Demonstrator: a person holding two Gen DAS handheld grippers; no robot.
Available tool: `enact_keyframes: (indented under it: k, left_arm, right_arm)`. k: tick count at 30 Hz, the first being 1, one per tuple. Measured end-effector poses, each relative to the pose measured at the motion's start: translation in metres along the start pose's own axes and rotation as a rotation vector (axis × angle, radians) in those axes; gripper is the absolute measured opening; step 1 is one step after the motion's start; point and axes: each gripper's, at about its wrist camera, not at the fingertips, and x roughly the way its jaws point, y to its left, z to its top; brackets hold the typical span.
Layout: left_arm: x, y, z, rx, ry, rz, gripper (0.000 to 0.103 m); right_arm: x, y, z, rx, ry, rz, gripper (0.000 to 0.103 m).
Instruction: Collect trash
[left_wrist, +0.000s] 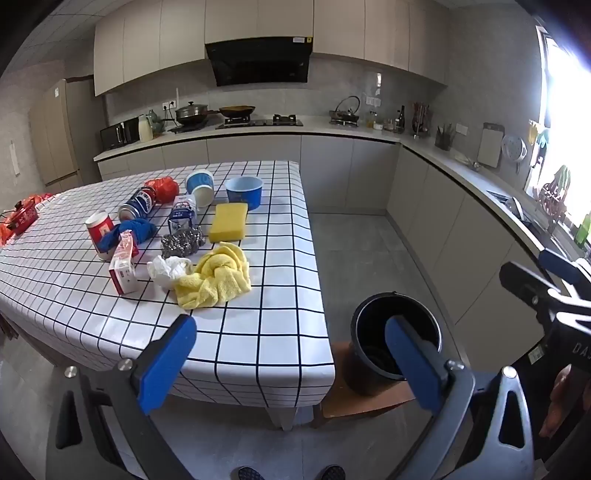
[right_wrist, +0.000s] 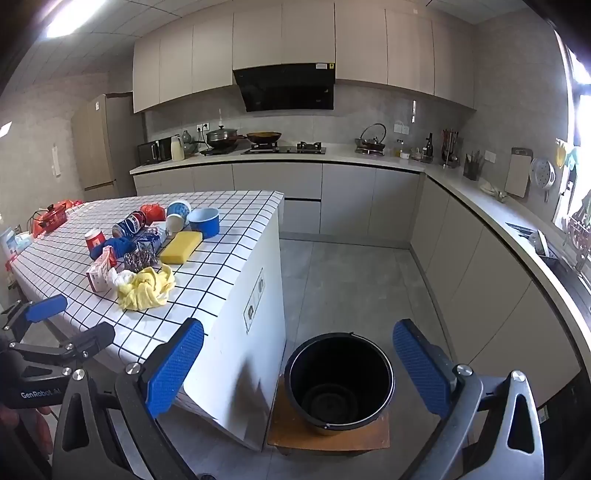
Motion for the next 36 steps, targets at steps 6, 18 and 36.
enact_keyframes:
  k: [6,18,36]
  left_arm:
    - [0.000,-0.001,0.000,0.001,0.000,-0.002,0.103]
    - [0.008,0.000,-0.001,-0.001,0.011,-0.002,0.103]
    - [0.011,-0.003,0.000,0.002,0.019,0.002,0.103]
  right_arm:
    - [0.013,-0.004,0.006,0.001,0.017,0.013,0.103]
    - [0.000,-0.004,0.004,-0.005,-0.013,-0.006,0.103]
    - [0.005,-0.007,0.007,0.004,-0.013,0.000,0.103]
